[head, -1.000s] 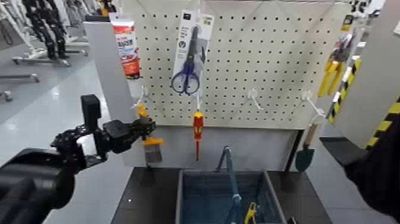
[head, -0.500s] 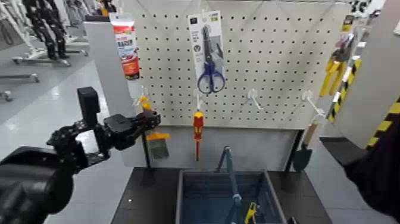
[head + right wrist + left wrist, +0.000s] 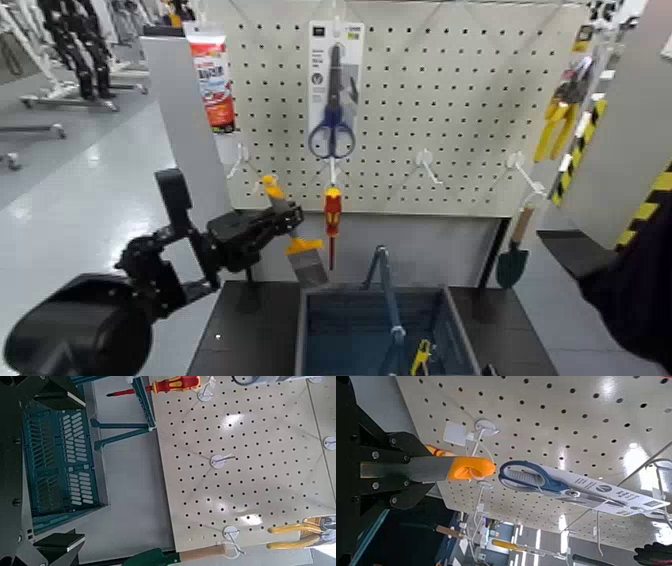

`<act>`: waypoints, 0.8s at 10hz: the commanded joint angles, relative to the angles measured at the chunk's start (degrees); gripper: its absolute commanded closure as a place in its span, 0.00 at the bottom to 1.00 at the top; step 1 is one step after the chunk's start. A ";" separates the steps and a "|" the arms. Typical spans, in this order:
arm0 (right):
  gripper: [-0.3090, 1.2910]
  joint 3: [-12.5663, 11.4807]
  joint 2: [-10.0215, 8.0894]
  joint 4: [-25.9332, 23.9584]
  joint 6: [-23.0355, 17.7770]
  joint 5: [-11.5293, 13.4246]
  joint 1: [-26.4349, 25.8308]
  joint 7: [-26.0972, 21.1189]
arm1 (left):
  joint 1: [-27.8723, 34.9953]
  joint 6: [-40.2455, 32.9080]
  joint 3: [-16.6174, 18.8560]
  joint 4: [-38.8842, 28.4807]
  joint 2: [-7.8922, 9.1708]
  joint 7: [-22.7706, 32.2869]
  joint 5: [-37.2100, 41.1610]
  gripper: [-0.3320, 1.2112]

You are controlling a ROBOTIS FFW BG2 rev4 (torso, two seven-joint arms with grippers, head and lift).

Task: Put the yellow paint brush into the crate.

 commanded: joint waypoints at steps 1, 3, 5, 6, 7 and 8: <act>0.28 0.10 0.04 0.11 -0.06 -0.09 0.00 0.00 | -0.09 -2.36 -3.91 3.96 -0.79 0.13 3.90 0.98; 0.28 0.18 0.13 0.20 -0.14 -0.18 -0.09 0.00 | -0.53 -4.73 -5.93 7.57 -1.41 0.40 5.31 0.98; 0.28 0.27 0.13 0.37 -0.32 -0.26 -0.17 0.00 | -1.94 -6.58 -9.89 12.49 -2.11 0.31 6.80 0.98; 0.28 0.36 0.13 0.46 -0.50 -0.26 -0.17 0.00 | -2.46 -7.19 -11.82 14.95 -2.38 0.31 7.42 0.98; 0.28 0.36 0.13 0.55 -0.50 -0.35 -0.17 0.00 | -2.73 -7.90 -13.75 17.15 -2.55 0.31 8.21 0.98; 0.28 0.36 0.13 0.55 -0.58 -0.44 -0.26 0.00 | -2.99 -8.07 -15.42 18.99 -2.64 0.48 8.91 0.98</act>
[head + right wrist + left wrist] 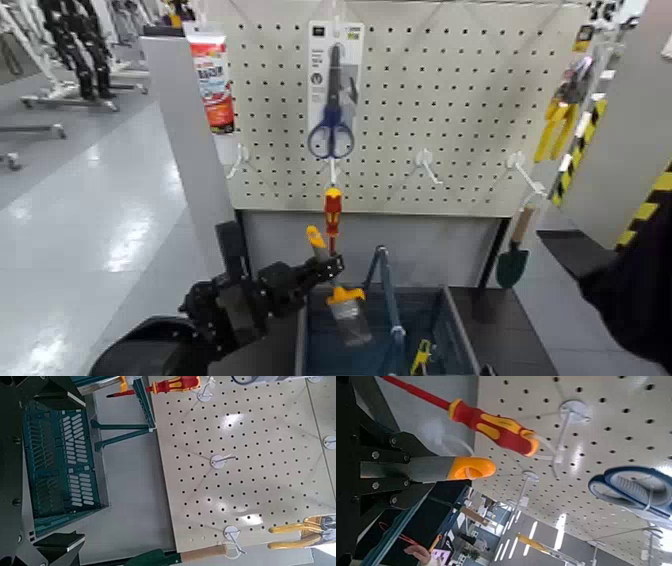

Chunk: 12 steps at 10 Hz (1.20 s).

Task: Put the yellow paint brush into the crate.

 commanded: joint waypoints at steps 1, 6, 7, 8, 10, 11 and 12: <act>0.28 0.12 0.00 0.25 -0.20 -0.20 -0.16 0.00 | -0.81 -0.81 -4.47 4.94 -0.50 0.26 2.16 0.98; 0.28 0.55 -0.26 0.77 -0.81 -0.72 -0.60 0.00 | -2.04 -0.55 -9.48 9.51 -0.76 1.67 8.05 0.97; 0.28 0.55 -0.35 0.86 -0.90 -0.81 -0.68 0.00 | -2.22 -0.46 -10.36 9.86 -0.76 2.81 9.28 0.94; 0.28 0.55 -0.35 0.95 -1.07 -0.90 -0.68 0.00 | -2.13 -0.72 -10.72 9.86 -0.76 3.95 9.72 0.90; 0.28 0.55 -0.35 1.04 -1.16 -1.08 -0.68 0.00 | -2.22 -0.28 -10.54 8.98 -0.67 5.27 9.72 0.44; 0.28 0.47 -0.35 1.04 -1.25 -1.16 -0.60 -0.09 | -2.13 -0.19 -10.28 8.54 -0.67 5.71 9.72 0.30; 0.28 0.47 -0.35 1.04 -1.25 -1.16 -0.60 0.00 | -1.95 -0.19 -9.84 7.84 -0.67 6.41 9.72 0.28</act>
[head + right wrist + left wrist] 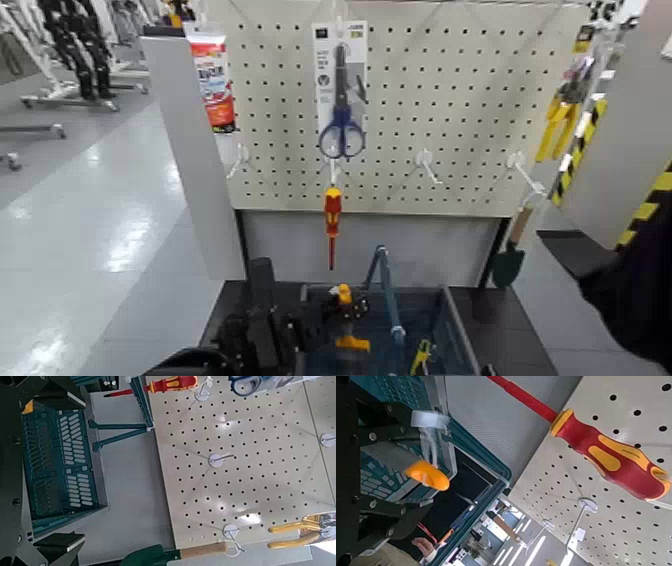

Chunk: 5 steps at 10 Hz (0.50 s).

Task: Put the yellow paint brush into the crate.

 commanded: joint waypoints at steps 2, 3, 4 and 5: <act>0.28 -0.12 0.00 -0.09 -0.05 -0.09 0.16 -0.03 | 1.12 -0.33 2.27 -3.45 0.28 2.98 -2.63 0.28; 0.28 -0.12 0.00 -0.09 0.04 -0.09 0.25 -0.03 | 1.73 -0.25 3.41 -5.38 0.45 4.48 -4.21 0.29; 0.28 -0.21 0.00 -0.18 0.04 -0.09 0.25 -0.03 | 2.52 -0.25 4.64 -7.49 0.45 5.45 -6.32 0.29; 0.28 -0.30 0.00 -0.18 0.04 -0.09 0.33 -0.03 | 3.49 -0.25 6.31 -10.04 0.54 6.59 -9.31 0.29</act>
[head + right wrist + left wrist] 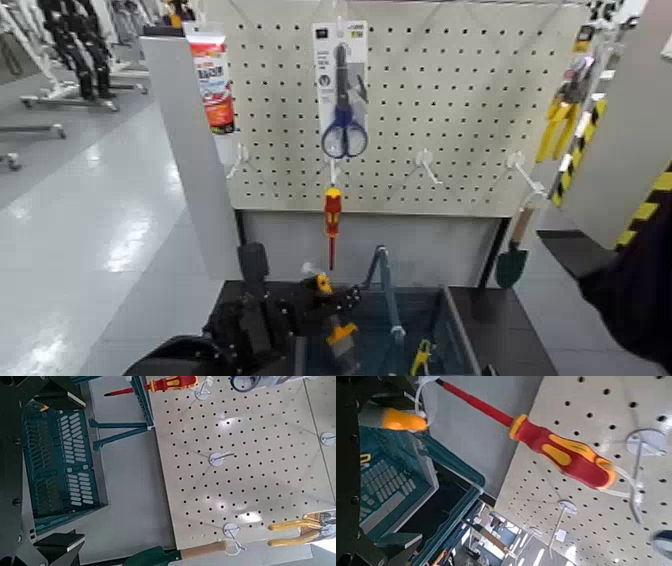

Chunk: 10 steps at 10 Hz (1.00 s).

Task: Put the yellow paint brush into the crate.

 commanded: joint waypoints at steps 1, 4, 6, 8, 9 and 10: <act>0.28 -0.12 0.09 -0.14 0.12 0.00 0.18 0.00 | 2.51 0.27 4.12 -6.88 0.10 2.90 -7.36 0.29; 0.28 -0.21 0.09 -0.23 0.21 0.00 0.18 0.00 | 6.03 -1.13 8.16 -12.60 0.01 6.59 -14.40 0.29; 0.28 -0.21 0.09 -0.32 0.12 0.00 0.27 0.09 | 8.75 -2.98 10.27 -15.41 -0.52 8.88 -19.67 0.29; 0.28 -0.39 0.18 -0.32 0.03 0.09 0.36 0.00 | 12.27 -7.64 11.85 -17.08 -1.13 11.69 -25.47 0.29; 0.28 -0.39 0.27 -0.41 -0.05 0.09 0.36 0.09 | 14.11 -8.43 12.91 -17.78 -1.66 12.57 -28.63 0.28; 0.28 -0.56 0.27 -0.41 -0.14 0.18 0.44 0.09 | 15.61 -9.48 13.96 -17.96 -2.27 12.92 -30.83 0.28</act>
